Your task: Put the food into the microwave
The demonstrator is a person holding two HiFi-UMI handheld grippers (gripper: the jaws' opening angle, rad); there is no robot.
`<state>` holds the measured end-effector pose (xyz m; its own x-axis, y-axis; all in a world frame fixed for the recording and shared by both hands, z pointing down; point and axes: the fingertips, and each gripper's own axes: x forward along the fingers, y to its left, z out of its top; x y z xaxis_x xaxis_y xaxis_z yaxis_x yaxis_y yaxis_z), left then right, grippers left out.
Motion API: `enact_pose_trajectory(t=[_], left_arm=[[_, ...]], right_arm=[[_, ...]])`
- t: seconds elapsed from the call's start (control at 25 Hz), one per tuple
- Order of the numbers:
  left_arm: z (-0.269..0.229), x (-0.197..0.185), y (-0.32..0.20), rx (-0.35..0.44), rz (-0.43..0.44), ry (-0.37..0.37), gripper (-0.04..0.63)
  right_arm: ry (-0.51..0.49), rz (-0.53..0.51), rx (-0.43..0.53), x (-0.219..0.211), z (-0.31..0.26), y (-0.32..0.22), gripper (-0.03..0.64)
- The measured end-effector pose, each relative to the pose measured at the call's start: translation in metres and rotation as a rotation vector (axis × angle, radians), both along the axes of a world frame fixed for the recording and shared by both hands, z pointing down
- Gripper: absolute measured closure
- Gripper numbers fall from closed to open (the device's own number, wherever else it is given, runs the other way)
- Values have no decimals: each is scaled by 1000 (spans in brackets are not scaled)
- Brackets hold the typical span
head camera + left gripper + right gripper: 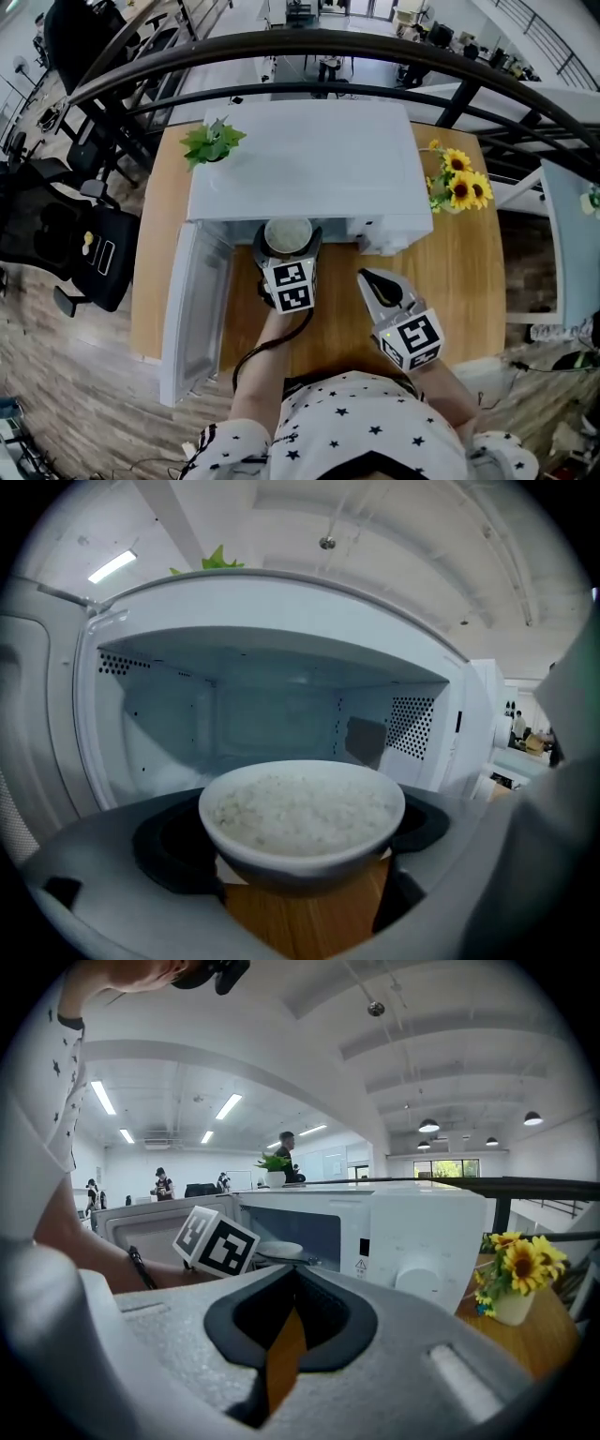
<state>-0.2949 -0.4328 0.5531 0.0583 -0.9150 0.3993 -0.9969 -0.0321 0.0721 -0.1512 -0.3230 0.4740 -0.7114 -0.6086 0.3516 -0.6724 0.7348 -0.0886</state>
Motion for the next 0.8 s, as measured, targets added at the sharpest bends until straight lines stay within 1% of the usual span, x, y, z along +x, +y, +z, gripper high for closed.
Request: enact_pose_trajectory(t=[0.36, 0.48, 0.8], left_arm=[[16, -2, -18, -28, 13, -44, 86], [22, -3, -24, -40, 14, -61, 86], [34, -9, -42, -85, 17, -79, 86]], right_arm=[[7, 14, -3, -5, 4, 0, 611], [12, 33, -12, -2, 7, -1, 611], [24, 43, -22, -2, 12, 0, 611]])
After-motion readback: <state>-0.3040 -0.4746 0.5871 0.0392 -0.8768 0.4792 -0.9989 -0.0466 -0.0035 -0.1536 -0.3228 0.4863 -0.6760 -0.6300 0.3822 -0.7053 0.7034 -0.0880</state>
